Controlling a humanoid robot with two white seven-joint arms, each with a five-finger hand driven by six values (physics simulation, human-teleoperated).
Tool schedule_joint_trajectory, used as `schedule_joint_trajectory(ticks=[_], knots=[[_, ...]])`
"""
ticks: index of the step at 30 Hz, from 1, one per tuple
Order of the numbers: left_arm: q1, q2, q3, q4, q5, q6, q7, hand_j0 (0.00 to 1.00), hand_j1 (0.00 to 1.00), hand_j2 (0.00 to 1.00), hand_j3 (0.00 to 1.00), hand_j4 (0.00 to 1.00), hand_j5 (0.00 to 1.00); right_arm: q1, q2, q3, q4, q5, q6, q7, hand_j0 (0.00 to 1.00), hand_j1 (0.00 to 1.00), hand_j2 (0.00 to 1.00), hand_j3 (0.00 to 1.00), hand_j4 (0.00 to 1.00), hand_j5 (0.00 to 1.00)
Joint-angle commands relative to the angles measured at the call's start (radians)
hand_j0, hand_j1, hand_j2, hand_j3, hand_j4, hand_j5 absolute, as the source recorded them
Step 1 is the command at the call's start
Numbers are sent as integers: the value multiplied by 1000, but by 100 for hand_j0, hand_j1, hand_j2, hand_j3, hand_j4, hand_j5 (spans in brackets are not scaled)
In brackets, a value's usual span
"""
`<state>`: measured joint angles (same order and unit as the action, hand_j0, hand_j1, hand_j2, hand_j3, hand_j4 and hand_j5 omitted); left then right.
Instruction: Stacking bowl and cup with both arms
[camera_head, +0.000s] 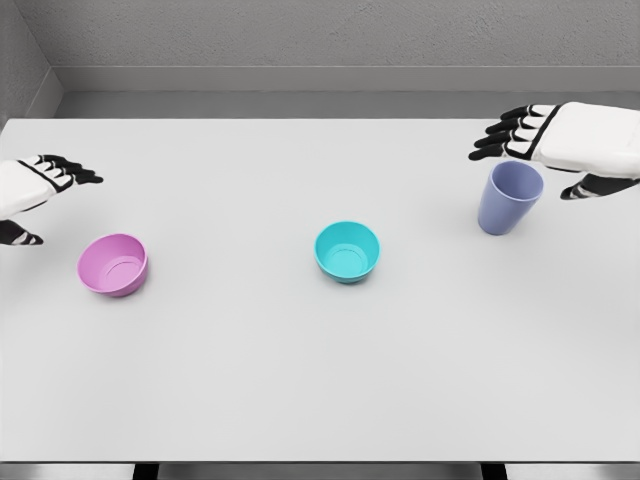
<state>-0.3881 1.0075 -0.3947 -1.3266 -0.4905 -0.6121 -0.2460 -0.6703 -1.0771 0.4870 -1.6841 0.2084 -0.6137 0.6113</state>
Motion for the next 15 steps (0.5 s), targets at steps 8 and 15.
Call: schedule_joint_trajectory(ticks=[8, 15], knots=[[-164, -20, -225, -36, 10, 1, -116, 100, 100, 100, 100, 100, 100, -3, -9, -21, 6, -4, 3, 0, 100, 100, 100, 100, 100, 100], [-345, 60, -386, -36, 92, 1, -328, 100, 100, 100, 100, 100, 100, 5, -29, -84, 38, 0, 3, 0, 100, 100, 100, 100, 100, 100]])
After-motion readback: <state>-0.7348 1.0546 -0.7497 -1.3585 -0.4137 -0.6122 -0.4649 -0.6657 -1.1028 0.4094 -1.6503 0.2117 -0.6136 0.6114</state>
